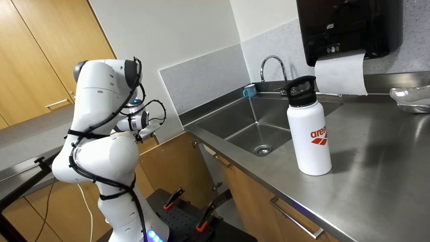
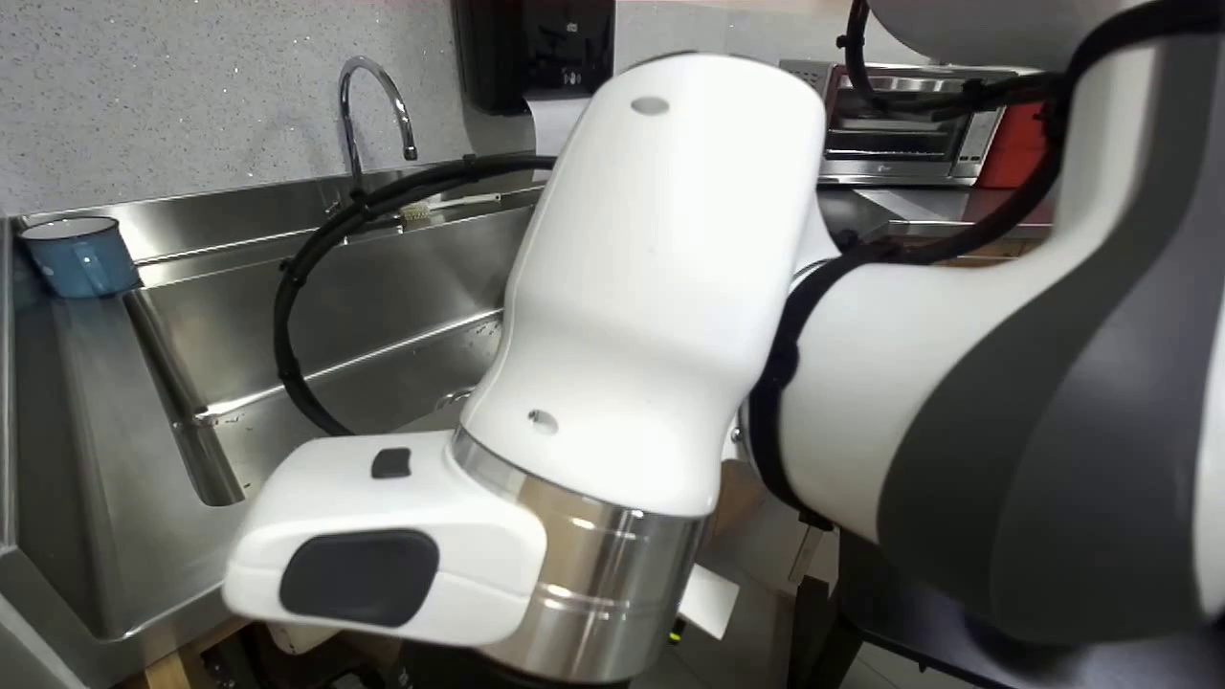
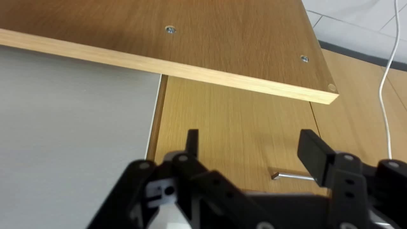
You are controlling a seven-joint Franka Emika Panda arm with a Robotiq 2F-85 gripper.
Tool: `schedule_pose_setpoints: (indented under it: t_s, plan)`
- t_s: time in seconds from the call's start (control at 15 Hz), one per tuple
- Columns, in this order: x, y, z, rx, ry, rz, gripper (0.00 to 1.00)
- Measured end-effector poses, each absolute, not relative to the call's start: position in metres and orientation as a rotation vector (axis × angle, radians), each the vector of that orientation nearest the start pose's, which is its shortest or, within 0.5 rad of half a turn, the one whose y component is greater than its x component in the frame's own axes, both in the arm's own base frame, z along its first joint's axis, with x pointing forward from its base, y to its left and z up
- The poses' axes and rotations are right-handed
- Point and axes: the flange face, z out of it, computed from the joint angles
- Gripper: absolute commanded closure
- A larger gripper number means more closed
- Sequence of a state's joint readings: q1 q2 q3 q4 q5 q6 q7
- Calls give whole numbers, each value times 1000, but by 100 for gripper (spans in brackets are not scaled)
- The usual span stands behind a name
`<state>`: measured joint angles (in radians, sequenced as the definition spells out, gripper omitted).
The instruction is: Close the open cabinet door on the left
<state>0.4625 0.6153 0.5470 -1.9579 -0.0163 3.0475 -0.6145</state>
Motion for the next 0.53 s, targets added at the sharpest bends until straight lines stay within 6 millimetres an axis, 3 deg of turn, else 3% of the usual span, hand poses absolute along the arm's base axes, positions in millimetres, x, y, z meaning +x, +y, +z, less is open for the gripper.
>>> schedule_pose_setpoints:
  t_s: [0.4, 0.53]
  plan:
    - [369, 574, 252, -1999, -1775, -671, 96]
    - [366, 583, 243, -2011, -1775, -632, 100]
